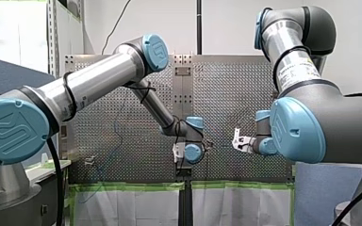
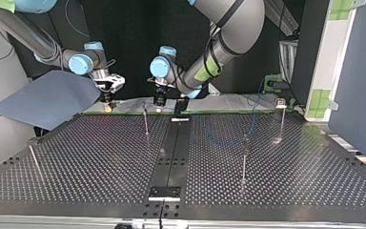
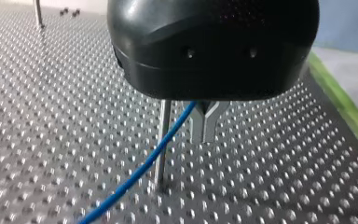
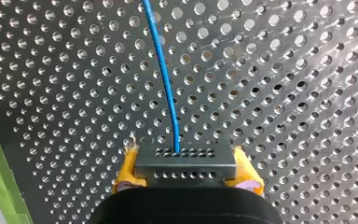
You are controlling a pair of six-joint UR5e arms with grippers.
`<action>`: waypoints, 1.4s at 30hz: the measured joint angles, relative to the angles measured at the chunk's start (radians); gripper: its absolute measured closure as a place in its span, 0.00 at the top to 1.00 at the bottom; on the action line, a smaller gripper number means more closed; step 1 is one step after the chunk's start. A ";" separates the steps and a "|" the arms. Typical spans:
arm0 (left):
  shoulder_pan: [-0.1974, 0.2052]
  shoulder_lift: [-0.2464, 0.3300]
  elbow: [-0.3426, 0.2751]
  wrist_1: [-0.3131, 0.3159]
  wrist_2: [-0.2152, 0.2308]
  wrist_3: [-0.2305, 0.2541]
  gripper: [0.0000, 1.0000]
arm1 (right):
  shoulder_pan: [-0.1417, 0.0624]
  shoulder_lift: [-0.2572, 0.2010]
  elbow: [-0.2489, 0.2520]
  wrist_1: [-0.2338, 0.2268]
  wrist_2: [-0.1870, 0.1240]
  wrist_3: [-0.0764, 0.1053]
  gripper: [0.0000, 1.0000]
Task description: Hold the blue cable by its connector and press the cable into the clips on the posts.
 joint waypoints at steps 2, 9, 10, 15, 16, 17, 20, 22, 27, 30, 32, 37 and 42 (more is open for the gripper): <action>-0.002 0.000 0.009 -0.010 0.014 0.005 0.01 | 0.000 0.000 -0.001 0.000 0.000 0.000 0.00; 0.002 0.000 0.040 -0.041 0.019 0.000 0.01 | 0.000 0.000 -0.008 0.000 0.000 0.000 0.00; 0.005 0.000 0.045 -0.044 0.018 -0.003 0.01 | 0.000 0.000 -0.009 0.000 0.000 0.000 0.00; 0.015 0.000 0.070 -0.061 0.017 -0.008 0.01 | 0.000 0.000 -0.016 0.000 0.000 0.000 0.00; 0.016 0.000 0.075 -0.064 0.017 -0.008 0.01 | 0.000 0.000 -0.016 0.000 0.000 0.000 0.00; 0.017 0.000 0.082 -0.069 0.016 -0.008 0.01 | 0.000 0.000 -0.017 0.000 0.000 0.000 0.00; 0.020 0.000 0.097 -0.079 0.016 -0.008 0.01 | 0.000 0.000 -0.019 0.000 0.000 0.000 0.00; 0.022 0.000 0.103 -0.082 0.017 -0.009 0.01 | 0.000 0.000 -0.024 0.000 0.000 0.000 0.00; 0.032 -0.004 0.110 -0.092 0.031 -0.013 0.01 | 0.000 0.000 -0.036 0.001 -0.003 -0.004 0.00; 0.041 -0.007 0.111 -0.097 0.046 -0.017 0.01 | 0.000 0.000 -0.042 0.001 -0.005 -0.005 0.00; 0.049 -0.008 0.113 -0.100 0.052 -0.019 0.01 | 0.000 0.000 -0.046 0.001 -0.006 -0.006 0.00; 0.063 -0.008 0.127 -0.101 0.054 -0.020 0.01 | -0.003 0.000 -0.054 0.001 -0.006 -0.005 0.00; 0.072 -0.008 0.146 -0.102 0.050 -0.021 0.01 | -0.012 0.000 -0.057 0.000 -0.006 -0.003 0.00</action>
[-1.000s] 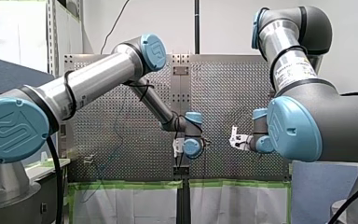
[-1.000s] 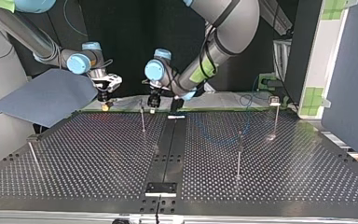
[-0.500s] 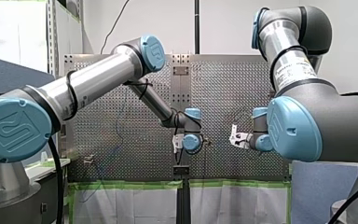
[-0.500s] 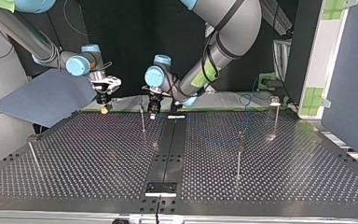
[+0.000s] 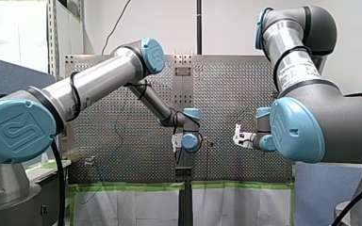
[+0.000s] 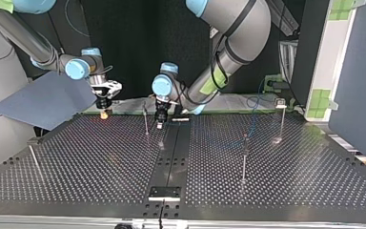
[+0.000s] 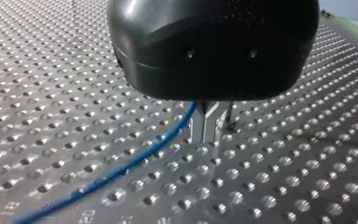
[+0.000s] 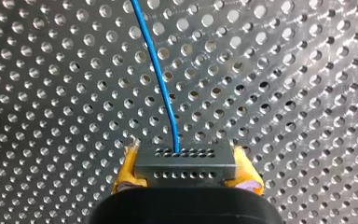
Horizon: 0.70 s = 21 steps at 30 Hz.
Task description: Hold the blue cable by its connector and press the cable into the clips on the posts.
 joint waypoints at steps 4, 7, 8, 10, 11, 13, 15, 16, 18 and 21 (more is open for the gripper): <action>0.002 0.000 0.006 0.000 -0.003 0.000 0.01 | -0.008 0.000 -0.002 -0.001 -0.001 0.002 0.00; 0.002 0.000 0.007 -0.002 -0.005 0.001 0.01 | -0.012 0.000 -0.003 -0.002 -0.005 0.003 0.00; 0.002 0.000 0.007 -0.002 -0.006 0.001 0.01 | -0.013 0.000 -0.003 -0.002 -0.007 0.003 0.00; 0.002 0.000 0.007 -0.003 -0.007 0.003 0.01 | -0.015 0.000 -0.003 -0.002 -0.009 0.003 0.00; 0.002 0.000 0.007 -0.003 -0.007 0.005 0.08 | -0.016 0.000 -0.003 -0.002 -0.010 0.003 0.00; 0.002 0.000 0.008 -0.002 -0.008 0.009 0.21 | -0.016 0.000 -0.003 -0.002 -0.010 0.003 0.00; 0.003 0.000 0.008 0.000 -0.009 0.014 0.54 | -0.017 0.000 -0.003 -0.002 -0.011 0.003 0.00; 0.003 0.000 0.008 0.000 -0.009 0.016 0.54 | -0.017 0.000 -0.003 -0.002 -0.011 0.003 0.00; 0.003 0.001 0.008 0.001 -0.009 0.022 0.77 | -0.017 0.000 -0.004 -0.002 -0.011 0.003 0.00; 0.004 0.001 0.008 0.001 -0.009 0.037 1.00 | -0.017 0.000 -0.004 -0.002 -0.011 0.002 0.00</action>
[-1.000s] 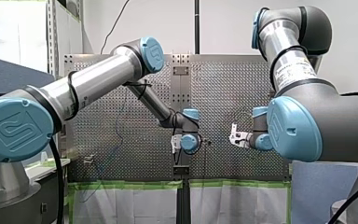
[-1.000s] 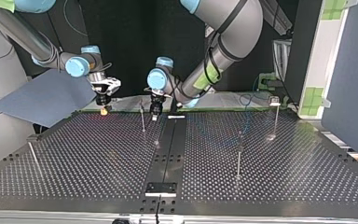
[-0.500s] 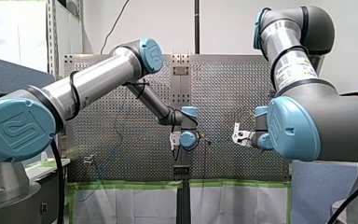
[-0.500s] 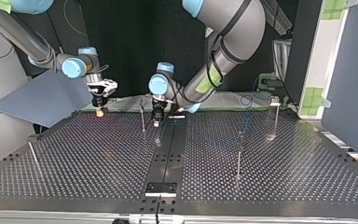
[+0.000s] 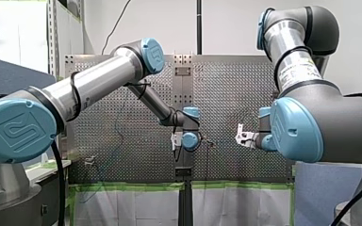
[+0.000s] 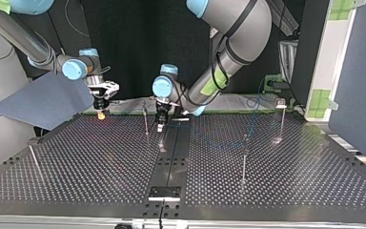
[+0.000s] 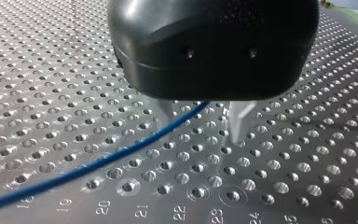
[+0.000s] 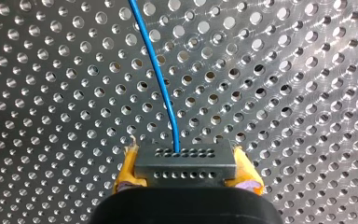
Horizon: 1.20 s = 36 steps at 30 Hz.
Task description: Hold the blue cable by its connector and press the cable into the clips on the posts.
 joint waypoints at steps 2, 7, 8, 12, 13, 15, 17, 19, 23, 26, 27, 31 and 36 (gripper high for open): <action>0.001 0.000 0.000 -0.002 0.002 0.008 1.00 | 0.000 0.000 0.000 0.000 -0.002 0.000 0.00; 0.000 0.000 0.000 -0.026 0.014 0.037 1.00 | 0.000 0.000 0.000 0.002 -0.007 -0.001 0.00; -0.001 0.000 0.000 -0.036 0.010 0.047 1.00 | 0.000 0.000 0.000 0.002 -0.007 -0.002 0.00; -0.004 0.000 0.000 -0.071 -0.009 0.083 1.00 | 0.000 0.000 0.000 0.002 -0.008 -0.002 0.00; -0.006 0.000 0.000 -0.080 -0.008 0.091 1.00 | 0.000 0.000 0.000 0.002 -0.008 -0.002 0.00; -0.011 0.001 -0.001 -0.102 0.003 0.111 1.00 | 0.000 0.000 0.000 0.002 -0.008 -0.002 0.00; -0.017 0.002 -0.002 -0.125 0.014 0.124 1.00 | 0.000 0.000 0.000 0.002 -0.008 -0.002 0.00; -0.023 0.005 -0.007 -0.144 0.012 0.131 1.00 | 0.000 0.000 0.000 0.003 -0.011 -0.002 0.00; -0.033 0.024 -0.033 -0.183 0.003 0.138 1.00 | 0.000 0.000 0.000 0.004 -0.016 -0.002 0.00; -0.037 0.048 -0.058 -0.210 0.005 0.138 1.00 | 0.000 0.000 0.000 0.004 -0.016 0.000 0.00; -0.038 0.056 -0.066 -0.218 0.005 0.138 1.00 | 0.000 0.000 0.000 0.003 -0.016 0.001 0.00; -0.042 0.089 -0.100 -0.236 0.010 0.139 1.00 | 0.002 0.000 0.000 0.004 -0.019 0.001 0.00; -0.056 0.124 -0.142 -0.219 0.025 0.141 1.00 | 0.005 0.000 0.000 0.006 -0.024 0.001 0.00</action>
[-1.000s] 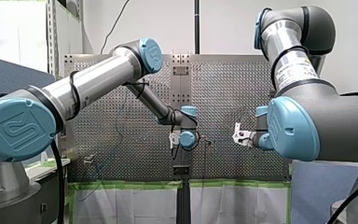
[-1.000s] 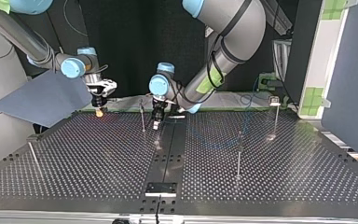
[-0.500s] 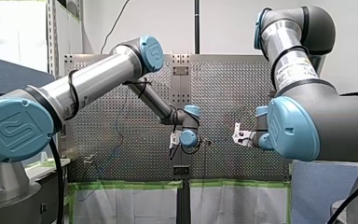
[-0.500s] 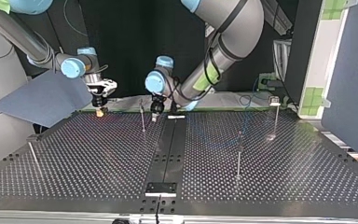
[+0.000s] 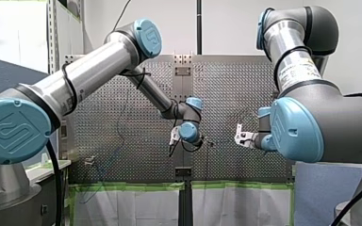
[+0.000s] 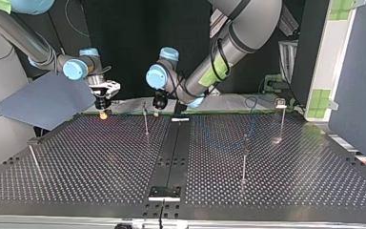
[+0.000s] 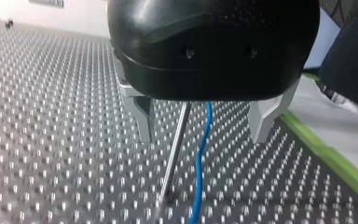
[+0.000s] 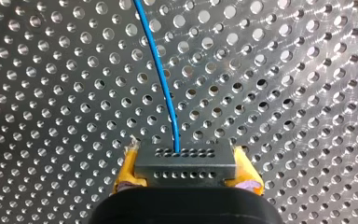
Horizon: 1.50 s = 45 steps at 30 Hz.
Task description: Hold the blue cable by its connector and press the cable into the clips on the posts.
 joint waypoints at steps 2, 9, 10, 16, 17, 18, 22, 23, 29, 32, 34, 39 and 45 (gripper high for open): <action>-0.012 0.005 -0.017 0.005 0.001 0.000 1.00 | 0.000 0.000 0.000 0.001 -0.002 -0.001 0.00; -0.066 0.010 -0.075 0.022 -0.026 -0.006 1.00 | 0.001 0.000 0.000 0.006 -0.003 -0.002 0.00; -0.074 0.010 -0.084 0.023 -0.032 -0.007 1.00 | 0.001 0.000 0.000 0.006 -0.003 -0.002 0.00; -0.096 0.010 -0.124 0.033 -0.046 -0.018 1.00 | 0.001 0.000 0.000 0.007 -0.003 -0.002 0.00; -0.097 0.010 -0.127 0.038 -0.047 -0.021 1.00 | 0.001 0.000 0.000 0.006 -0.003 -0.002 0.00; -0.097 0.010 -0.128 0.042 -0.048 -0.024 1.00 | 0.001 0.000 0.000 0.006 -0.003 -0.002 0.00; -0.094 0.010 -0.129 0.069 -0.049 -0.030 1.00 | 0.001 0.000 0.000 0.005 -0.003 0.000 0.00; -0.093 0.010 -0.129 0.079 -0.049 -0.031 1.00 | 0.001 0.000 0.000 0.005 -0.003 -0.001 0.00; -0.094 0.010 -0.130 0.130 -0.044 -0.035 1.00 | -0.001 0.000 0.000 0.005 -0.003 0.000 0.00; -0.094 0.010 -0.129 0.156 -0.044 -0.035 1.00 | -0.003 0.000 0.000 0.004 -0.003 0.000 0.00; -0.095 0.010 -0.129 0.168 -0.044 -0.035 1.00 | -0.003 0.000 0.000 0.004 -0.003 0.000 0.00; -0.101 0.010 -0.129 0.189 -0.044 -0.035 1.00 | -0.005 0.000 0.000 0.003 -0.003 0.001 0.00; -0.106 0.010 -0.129 0.200 -0.048 -0.037 1.00 | -0.004 0.000 0.000 0.003 -0.003 0.002 0.00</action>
